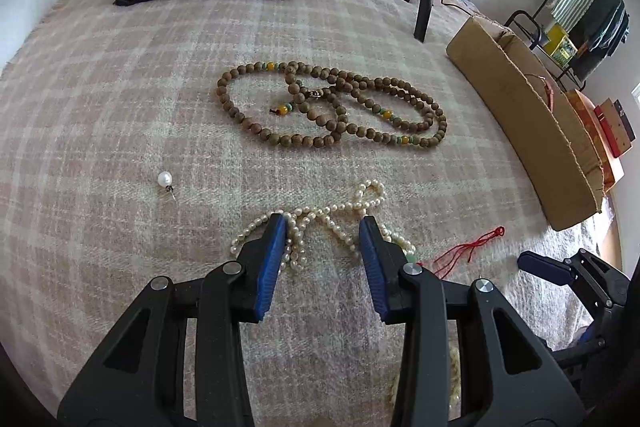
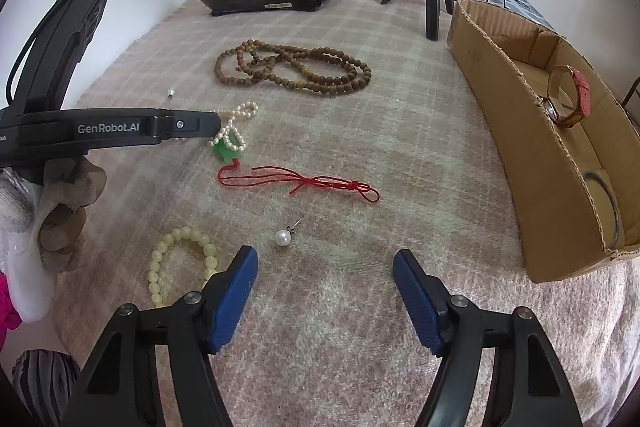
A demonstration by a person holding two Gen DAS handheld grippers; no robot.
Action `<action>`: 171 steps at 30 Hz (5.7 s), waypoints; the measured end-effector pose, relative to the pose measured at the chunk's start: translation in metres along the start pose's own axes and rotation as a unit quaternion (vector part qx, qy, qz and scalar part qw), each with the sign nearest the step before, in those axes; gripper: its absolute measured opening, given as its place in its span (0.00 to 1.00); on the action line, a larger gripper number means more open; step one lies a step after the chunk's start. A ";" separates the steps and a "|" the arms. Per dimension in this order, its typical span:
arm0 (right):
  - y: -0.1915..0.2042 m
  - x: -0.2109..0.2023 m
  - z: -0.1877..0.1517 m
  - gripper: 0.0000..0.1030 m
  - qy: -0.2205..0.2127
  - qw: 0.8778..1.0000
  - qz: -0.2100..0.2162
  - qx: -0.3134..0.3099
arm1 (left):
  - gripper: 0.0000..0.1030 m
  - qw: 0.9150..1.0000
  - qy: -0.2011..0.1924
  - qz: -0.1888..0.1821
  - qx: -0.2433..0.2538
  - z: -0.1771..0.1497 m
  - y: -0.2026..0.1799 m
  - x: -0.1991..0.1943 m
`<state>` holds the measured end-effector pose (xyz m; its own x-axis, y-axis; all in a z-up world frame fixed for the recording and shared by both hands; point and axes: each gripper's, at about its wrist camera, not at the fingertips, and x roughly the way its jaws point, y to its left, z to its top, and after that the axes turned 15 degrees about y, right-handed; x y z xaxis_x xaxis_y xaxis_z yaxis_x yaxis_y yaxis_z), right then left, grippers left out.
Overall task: Organize jewelry
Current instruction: 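Grasp the pearl necklace with the left tool while the right tool grasps the pearl earring, then lift and carry the necklace in the left tool and earring in the right tool to the box, then open the left tool over the box while the right tool releases the earring inside, then withdraw both open tools from the box toward the brown bead mala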
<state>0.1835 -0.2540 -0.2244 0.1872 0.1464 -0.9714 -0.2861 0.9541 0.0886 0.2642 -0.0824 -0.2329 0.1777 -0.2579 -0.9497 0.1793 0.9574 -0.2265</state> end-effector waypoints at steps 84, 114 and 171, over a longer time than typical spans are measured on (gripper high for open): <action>-0.079 -0.126 -0.038 0.08 -0.112 0.990 -0.016 0.079 | 0.05 0.985 -0.146 -0.033 0.090 0.005 -0.080 -0.138; -0.141 -0.118 -0.014 0.08 -0.124 0.987 -0.027 0.103 | 0.05 0.976 -0.149 -0.071 0.140 0.117 -0.191 -0.097; -0.094 -0.142 -0.011 0.95 -0.134 0.983 -0.065 0.105 | 0.63 0.974 -0.187 0.006 0.129 0.074 -0.127 -0.164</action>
<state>0.1739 -0.3668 -0.0975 0.4588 0.0557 -0.8868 -0.0486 0.9981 0.0376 0.2837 -0.1711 -0.0321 0.5118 -0.3227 -0.7962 0.4036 0.9084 -0.1087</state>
